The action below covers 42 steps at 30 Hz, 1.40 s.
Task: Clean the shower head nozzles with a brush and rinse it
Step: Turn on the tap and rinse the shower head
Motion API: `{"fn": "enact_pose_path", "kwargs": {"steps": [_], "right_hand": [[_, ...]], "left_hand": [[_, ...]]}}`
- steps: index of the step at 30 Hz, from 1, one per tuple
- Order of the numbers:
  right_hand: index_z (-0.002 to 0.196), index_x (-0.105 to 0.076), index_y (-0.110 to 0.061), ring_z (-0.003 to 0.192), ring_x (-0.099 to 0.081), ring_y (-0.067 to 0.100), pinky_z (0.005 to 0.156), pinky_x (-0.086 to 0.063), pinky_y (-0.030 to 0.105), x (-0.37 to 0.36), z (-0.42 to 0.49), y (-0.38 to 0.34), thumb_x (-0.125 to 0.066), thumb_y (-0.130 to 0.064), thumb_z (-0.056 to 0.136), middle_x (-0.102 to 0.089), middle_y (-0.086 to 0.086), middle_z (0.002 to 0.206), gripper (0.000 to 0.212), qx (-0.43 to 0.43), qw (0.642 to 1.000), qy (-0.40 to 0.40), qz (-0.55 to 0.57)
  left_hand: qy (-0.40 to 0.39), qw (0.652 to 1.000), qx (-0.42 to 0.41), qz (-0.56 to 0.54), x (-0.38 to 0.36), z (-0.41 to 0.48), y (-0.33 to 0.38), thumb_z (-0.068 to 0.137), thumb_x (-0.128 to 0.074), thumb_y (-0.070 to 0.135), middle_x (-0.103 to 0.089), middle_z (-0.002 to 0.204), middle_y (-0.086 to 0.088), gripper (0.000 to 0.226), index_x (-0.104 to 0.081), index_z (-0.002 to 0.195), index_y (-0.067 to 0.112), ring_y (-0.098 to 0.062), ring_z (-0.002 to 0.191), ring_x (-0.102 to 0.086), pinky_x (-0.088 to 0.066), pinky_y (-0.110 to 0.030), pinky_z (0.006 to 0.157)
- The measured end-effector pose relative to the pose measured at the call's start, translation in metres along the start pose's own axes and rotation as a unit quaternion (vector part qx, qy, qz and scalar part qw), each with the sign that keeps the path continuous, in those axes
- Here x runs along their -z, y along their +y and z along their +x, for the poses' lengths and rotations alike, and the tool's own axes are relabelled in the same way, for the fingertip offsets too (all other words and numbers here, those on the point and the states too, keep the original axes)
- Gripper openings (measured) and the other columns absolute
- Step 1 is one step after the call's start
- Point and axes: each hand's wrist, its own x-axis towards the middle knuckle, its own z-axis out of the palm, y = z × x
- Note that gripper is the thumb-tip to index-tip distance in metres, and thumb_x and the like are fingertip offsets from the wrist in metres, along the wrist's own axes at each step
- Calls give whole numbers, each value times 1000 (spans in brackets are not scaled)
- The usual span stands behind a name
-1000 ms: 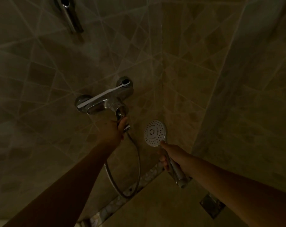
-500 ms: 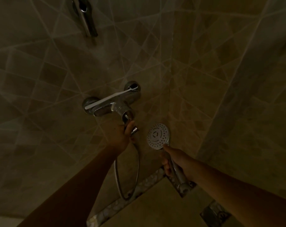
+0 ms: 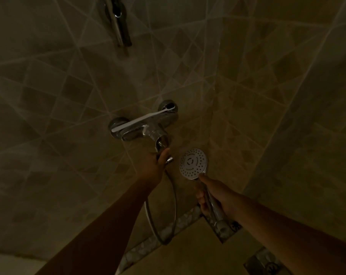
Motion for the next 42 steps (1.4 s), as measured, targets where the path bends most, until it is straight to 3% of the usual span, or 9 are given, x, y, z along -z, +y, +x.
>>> {"fn": "enact_pose_path", "kwargs": {"steps": [7,13,19,22,25,29,33,36,42], "right_hand": [[59,-49,-11,38,-44,13,44,-39,22,-4,1,-5,-41,-47,95,-48,1,44,52,9,1000,-6,-7],[60,-49,-9,32,-45,14,38,-40,19,-2,-1,-7,-41,-44,97,-48,3,43,51,23,999,-7,-27],[54,-45,-7,30,-43,15,36,-37,15,-1,-2,-11,-36,-44,98,-46,5,44,58,35,998,0,-57],[54,-46,-8,31,-43,15,37,-38,17,-3,-3,-12,-36,-46,97,-47,5,43,58,28,998,1,-50],[55,-45,-8,31,-43,15,36,-38,17,-4,-3,-11,-37,-45,97,-47,4,43,57,23,999,-3,-33],[56,-46,-8,31,-44,14,36,-38,17,-3,-4,-11,-37,-45,97,-47,4,44,56,23,999,-7,-38],[59,-48,-9,34,-44,13,39,-39,18,-3,-7,-13,-39,-46,97,-47,3,44,53,9,999,-3,-31],[56,-46,-9,33,-44,14,37,-39,17,-2,-9,-12,-39,-45,97,-47,4,43,55,13,1000,0,-28],[53,-45,-8,31,-43,15,35,-37,18,1,-11,-9,-38,-45,97,-45,6,43,58,10,1000,-7,-21]], "left_hand": [[17,1000,3,-19,-1,-1,3,96,-45,28,-51,56,0,38,-63,71,6,-7,53,-49,-38,-3,46],[19,1000,3,-11,-2,-4,4,96,-43,28,-54,61,-3,42,-65,92,-8,2,42,-53,-38,-2,45],[29,999,5,31,2,-8,8,95,-42,37,-67,94,-30,52,-64,92,-9,-33,74,-63,-48,-28,70],[17,1000,11,-14,1,-9,12,96,-44,28,-66,97,-33,43,-65,94,-9,-11,59,-56,-43,-5,53],[18,999,21,-37,-4,-7,9,95,-44,29,-65,97,-33,43,-66,95,-8,-23,72,-63,-41,-11,51],[29,997,43,-52,-6,-6,8,94,-46,34,-64,97,-34,46,-66,95,-7,-44,93,-61,-50,-40,78],[29,998,39,-44,-5,-5,6,94,-45,35,-64,81,-27,48,-65,89,-9,-33,68,-60,-43,-23,61],[35,998,39,-35,-6,-6,4,91,-45,42,-65,84,-28,50,-66,87,-3,-41,82,-62,-51,-44,82],[14,999,35,-25,-4,-5,2,90,-46,44,-66,95,-30,49,-67,94,0,-44,94,-62,-48,-48,90]]}}
